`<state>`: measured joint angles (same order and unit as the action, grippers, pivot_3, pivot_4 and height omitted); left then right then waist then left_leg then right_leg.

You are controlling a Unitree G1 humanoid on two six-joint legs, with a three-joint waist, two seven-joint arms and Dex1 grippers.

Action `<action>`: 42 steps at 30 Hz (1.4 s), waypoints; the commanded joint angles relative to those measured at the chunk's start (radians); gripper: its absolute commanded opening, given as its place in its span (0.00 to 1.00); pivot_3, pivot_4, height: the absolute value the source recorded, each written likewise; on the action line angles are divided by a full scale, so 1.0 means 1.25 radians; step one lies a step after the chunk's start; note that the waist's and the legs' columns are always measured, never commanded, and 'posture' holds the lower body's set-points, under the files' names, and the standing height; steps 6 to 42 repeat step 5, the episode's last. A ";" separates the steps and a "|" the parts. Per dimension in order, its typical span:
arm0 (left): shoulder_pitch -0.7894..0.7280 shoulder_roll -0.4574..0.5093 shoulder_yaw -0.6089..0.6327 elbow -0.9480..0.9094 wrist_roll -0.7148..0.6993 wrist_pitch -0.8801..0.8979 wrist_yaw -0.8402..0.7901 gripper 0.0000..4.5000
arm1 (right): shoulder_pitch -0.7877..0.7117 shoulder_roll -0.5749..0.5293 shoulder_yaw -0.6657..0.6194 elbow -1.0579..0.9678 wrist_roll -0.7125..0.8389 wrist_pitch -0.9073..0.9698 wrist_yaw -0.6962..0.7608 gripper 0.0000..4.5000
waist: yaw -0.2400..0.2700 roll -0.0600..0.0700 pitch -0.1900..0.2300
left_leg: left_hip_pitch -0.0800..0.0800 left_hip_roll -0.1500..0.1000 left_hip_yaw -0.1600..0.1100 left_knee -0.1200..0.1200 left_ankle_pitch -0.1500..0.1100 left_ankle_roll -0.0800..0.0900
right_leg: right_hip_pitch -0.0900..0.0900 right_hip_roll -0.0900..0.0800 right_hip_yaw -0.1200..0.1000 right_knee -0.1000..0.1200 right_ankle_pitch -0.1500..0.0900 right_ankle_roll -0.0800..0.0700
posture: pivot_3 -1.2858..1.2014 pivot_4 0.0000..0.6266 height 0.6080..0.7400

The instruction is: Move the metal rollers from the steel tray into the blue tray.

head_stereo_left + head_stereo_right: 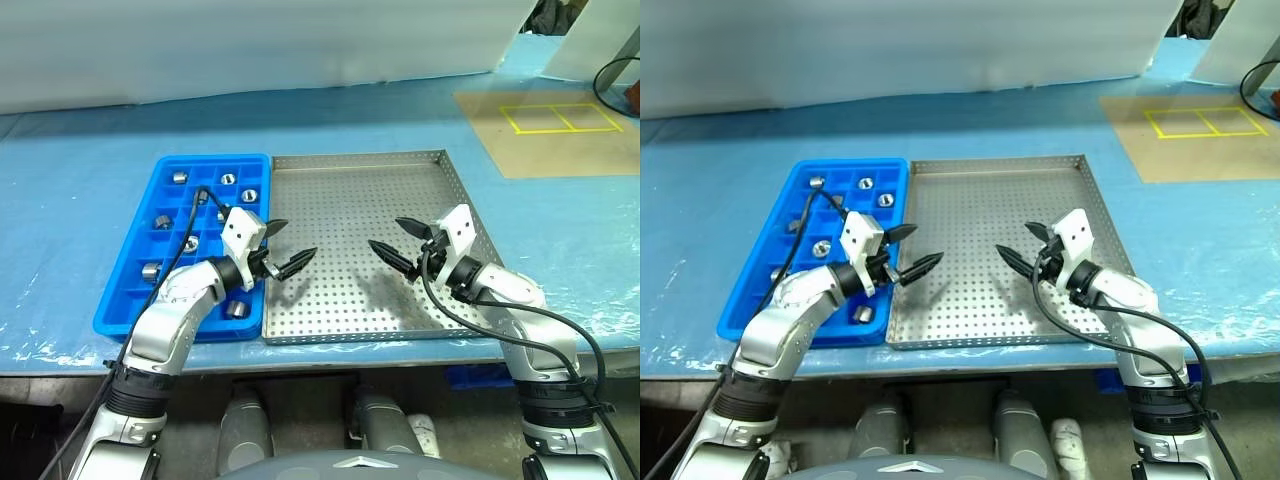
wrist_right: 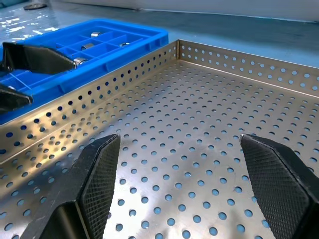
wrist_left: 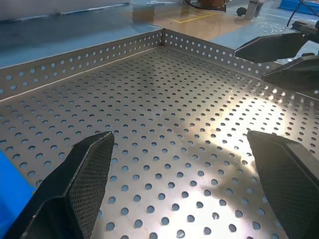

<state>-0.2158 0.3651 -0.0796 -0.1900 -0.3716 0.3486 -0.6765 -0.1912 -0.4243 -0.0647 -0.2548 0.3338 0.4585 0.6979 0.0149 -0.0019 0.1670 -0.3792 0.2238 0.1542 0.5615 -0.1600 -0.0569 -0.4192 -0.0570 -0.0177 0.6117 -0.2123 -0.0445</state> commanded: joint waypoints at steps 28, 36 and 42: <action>0.036 0.000 0.016 -0.061 0.001 -0.074 -0.008 1.00 | -0.033 -0.007 0.003 -0.041 0.049 -0.009 0.025 1.00 | 0.000 0.000 0.000 | 0.000 0.000 0.000 0.000 0.000 0.000 | 0.000 0.000 0.000 0.000 0.000 0.000 | 0.45 0.24 1.00; 0.036 0.000 0.016 -0.061 0.001 -0.074 -0.008 1.00 | -0.033 -0.007 0.003 -0.041 0.049 -0.009 0.025 1.00 | 0.000 0.000 0.000 | 0.000 0.000 0.000 0.000 0.000 0.000 | 0.000 0.000 0.000 0.000 0.000 0.000 | 0.45 0.24 1.00; 0.036 0.000 0.016 -0.061 0.001 -0.074 -0.008 1.00 | -0.033 -0.007 0.003 -0.041 0.049 -0.009 0.025 1.00 | 0.000 0.000 0.000 | 0.000 0.000 0.000 0.000 0.000 0.000 | 0.000 0.000 0.000 0.000 0.000 0.000 | 0.45 0.24 1.00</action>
